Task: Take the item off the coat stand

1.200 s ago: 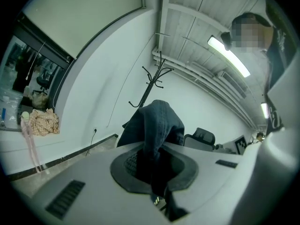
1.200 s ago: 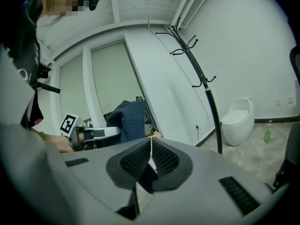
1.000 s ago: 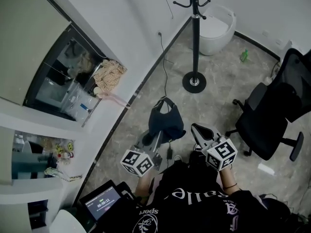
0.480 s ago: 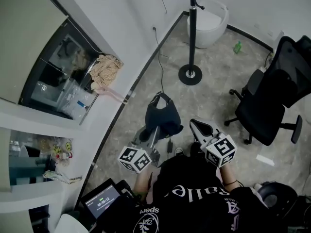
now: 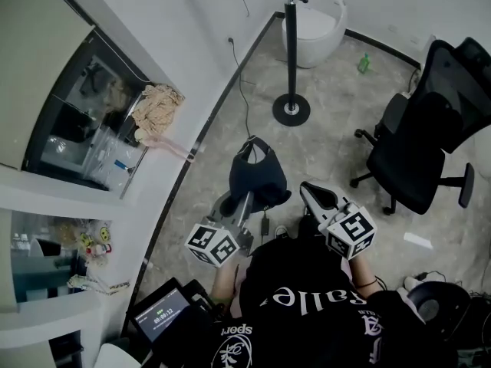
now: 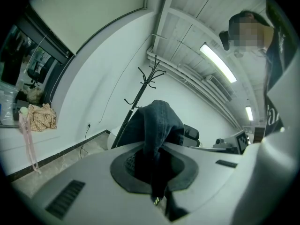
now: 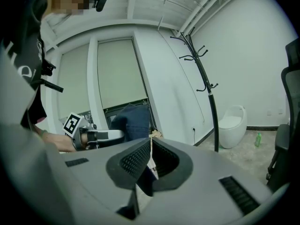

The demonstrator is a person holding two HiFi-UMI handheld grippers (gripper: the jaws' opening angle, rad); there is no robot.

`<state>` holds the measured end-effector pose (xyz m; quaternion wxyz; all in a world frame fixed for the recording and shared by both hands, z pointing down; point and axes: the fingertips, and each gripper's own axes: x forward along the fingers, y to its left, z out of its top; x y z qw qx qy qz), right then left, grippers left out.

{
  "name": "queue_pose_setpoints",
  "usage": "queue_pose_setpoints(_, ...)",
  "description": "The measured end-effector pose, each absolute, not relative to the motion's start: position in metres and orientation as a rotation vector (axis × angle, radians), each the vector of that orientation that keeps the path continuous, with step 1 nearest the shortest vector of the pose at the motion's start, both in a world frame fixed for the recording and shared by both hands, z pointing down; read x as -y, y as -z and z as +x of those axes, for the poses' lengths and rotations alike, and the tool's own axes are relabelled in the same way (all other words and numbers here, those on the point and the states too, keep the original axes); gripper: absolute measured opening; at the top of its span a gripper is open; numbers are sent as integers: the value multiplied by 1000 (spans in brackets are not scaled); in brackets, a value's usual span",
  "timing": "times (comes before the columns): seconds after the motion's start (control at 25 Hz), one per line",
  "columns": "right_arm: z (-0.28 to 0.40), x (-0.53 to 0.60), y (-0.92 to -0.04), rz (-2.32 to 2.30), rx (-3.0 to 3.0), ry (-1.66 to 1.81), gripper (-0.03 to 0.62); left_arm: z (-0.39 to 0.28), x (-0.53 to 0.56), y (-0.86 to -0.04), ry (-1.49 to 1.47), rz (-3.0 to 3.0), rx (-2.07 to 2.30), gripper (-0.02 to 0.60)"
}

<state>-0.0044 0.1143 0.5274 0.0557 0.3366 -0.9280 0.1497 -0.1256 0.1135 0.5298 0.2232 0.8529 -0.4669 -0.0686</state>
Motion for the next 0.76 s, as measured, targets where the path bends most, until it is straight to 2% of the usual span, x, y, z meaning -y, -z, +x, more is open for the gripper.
queue_pose_setpoints(0.76, 4, -126, -535, 1001, 2781, -436, 18, -112, -120, -539, 193, 2361, 1253, 17)
